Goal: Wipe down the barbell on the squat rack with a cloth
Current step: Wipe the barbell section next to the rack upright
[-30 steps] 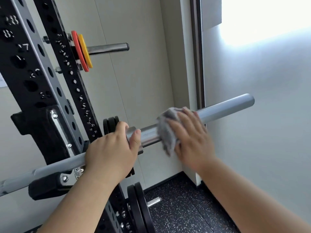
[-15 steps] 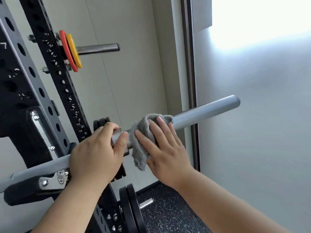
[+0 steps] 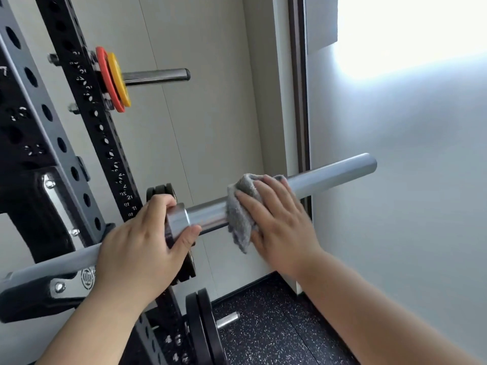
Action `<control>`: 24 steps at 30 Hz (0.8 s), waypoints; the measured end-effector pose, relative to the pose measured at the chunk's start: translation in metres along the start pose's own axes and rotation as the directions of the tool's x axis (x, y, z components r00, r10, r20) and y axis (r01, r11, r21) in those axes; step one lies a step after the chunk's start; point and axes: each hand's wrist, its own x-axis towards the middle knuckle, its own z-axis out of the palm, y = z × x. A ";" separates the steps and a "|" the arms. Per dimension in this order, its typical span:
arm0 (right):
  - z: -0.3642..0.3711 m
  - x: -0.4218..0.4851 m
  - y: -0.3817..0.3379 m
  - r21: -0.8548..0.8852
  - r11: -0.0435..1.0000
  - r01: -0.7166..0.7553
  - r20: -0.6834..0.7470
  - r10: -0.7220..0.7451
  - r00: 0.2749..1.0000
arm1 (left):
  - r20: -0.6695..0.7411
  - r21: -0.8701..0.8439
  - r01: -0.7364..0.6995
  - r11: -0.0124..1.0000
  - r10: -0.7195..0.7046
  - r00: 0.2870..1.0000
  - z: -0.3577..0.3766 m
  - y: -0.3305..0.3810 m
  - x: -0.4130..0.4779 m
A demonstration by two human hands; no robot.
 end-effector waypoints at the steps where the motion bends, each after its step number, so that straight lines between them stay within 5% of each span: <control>1: -0.002 0.001 0.014 -0.011 1.000 -0.026 -0.016 0.026 1.000 | 0.011 0.001 0.016 1.000 -0.016 1.000 -0.001 0.001 0.001; 7: -0.014 0.001 0.081 0.000 0.930 -0.368 -0.166 0.363 0.917 | 0.016 0.042 0.085 0.996 -0.085 0.996 0.001 0.010 0.004; 12: -0.018 -0.007 0.074 0.063 0.994 -0.089 -0.062 0.092 0.994 | -0.017 0.025 0.121 0.992 -0.120 0.993 0.004 0.013 0.002; 14: -0.026 -0.008 0.105 0.046 0.995 -0.088 -0.048 0.090 0.995 | -0.014 0.032 0.113 0.993 -0.112 0.994 0.004 0.013 0.002; 19: -0.040 -0.002 0.169 0.006 0.854 -0.520 -0.028 0.520 0.853 | -0.014 0.084 0.060 0.995 -0.059 0.998 0.005 0.014 0.000; 24: -0.041 0.015 0.170 0.082 0.743 -0.664 -0.003 0.666 0.746 | -0.038 0.076 0.070 0.995 -0.068 0.997 0.001 0.020 0.001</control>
